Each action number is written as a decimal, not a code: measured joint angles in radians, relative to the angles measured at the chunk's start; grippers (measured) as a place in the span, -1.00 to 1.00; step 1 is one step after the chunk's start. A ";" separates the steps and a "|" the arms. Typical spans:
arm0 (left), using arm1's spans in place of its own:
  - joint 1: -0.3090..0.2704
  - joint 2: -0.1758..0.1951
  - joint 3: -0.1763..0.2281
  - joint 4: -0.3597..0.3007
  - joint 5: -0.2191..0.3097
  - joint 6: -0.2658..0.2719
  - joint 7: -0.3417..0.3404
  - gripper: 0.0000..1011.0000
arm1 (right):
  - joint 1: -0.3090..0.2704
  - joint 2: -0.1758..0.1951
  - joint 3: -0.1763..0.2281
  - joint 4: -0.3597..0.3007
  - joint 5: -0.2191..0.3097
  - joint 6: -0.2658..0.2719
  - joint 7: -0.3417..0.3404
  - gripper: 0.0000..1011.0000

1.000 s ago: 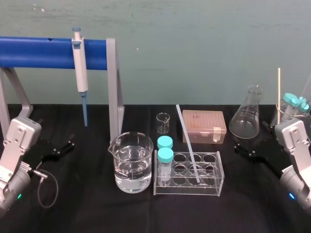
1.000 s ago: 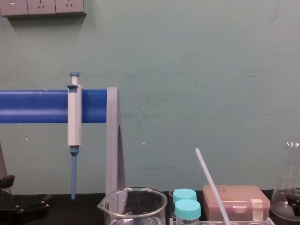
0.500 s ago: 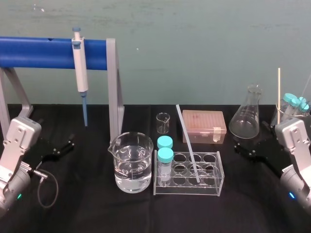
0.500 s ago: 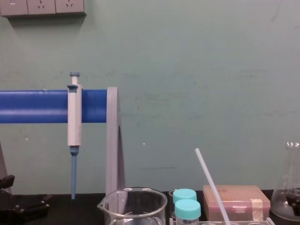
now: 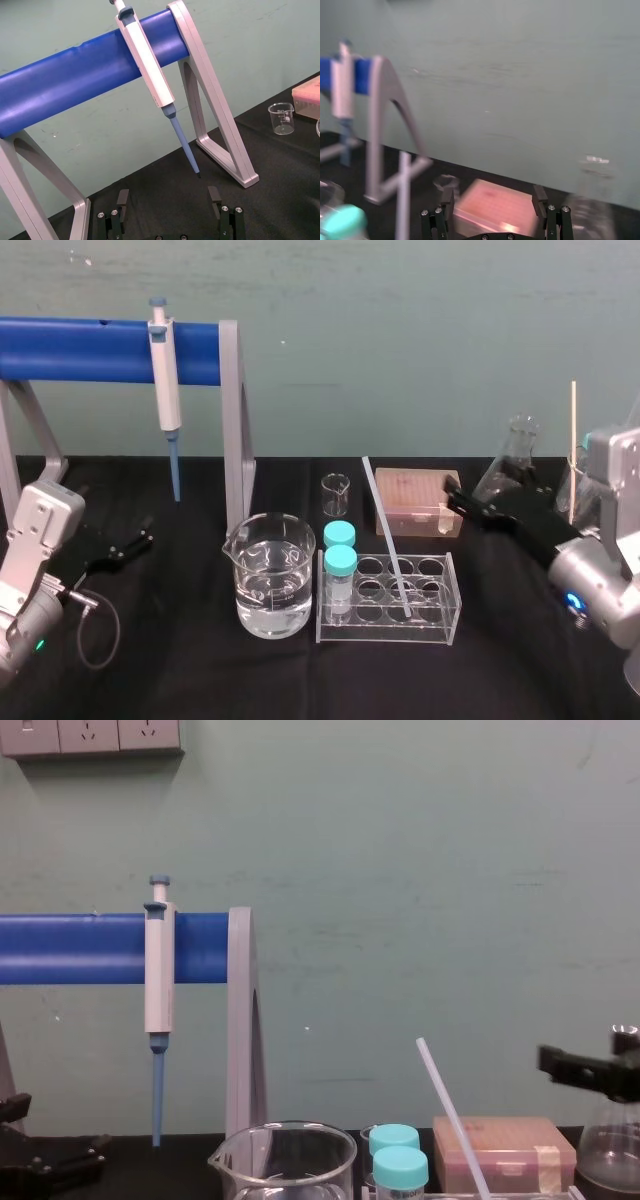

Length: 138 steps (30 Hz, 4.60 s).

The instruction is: Pick up the stirring rod with one hand, then place it down.

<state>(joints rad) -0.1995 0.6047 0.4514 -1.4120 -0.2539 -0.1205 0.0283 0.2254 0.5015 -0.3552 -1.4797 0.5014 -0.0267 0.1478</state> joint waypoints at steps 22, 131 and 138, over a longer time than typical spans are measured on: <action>0.000 0.000 0.000 0.000 0.000 0.000 0.000 0.98 | 0.161 -0.104 -0.072 0.059 0.092 0.272 0.171 0.98; 0.000 0.000 0.000 0.000 0.000 0.000 0.000 0.98 | 0.062 -0.148 0.132 -0.052 -0.051 -0.127 0.231 -0.87; 0.000 0.000 0.000 0.000 0.000 0.000 0.000 0.98 | 0.069 -0.153 0.134 -0.041 -0.063 -0.119 0.233 -0.87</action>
<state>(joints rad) -0.1995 0.6047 0.4514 -1.4120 -0.2540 -0.1205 0.0283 0.2940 0.3487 -0.2210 -1.5211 0.4379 -0.1458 0.3803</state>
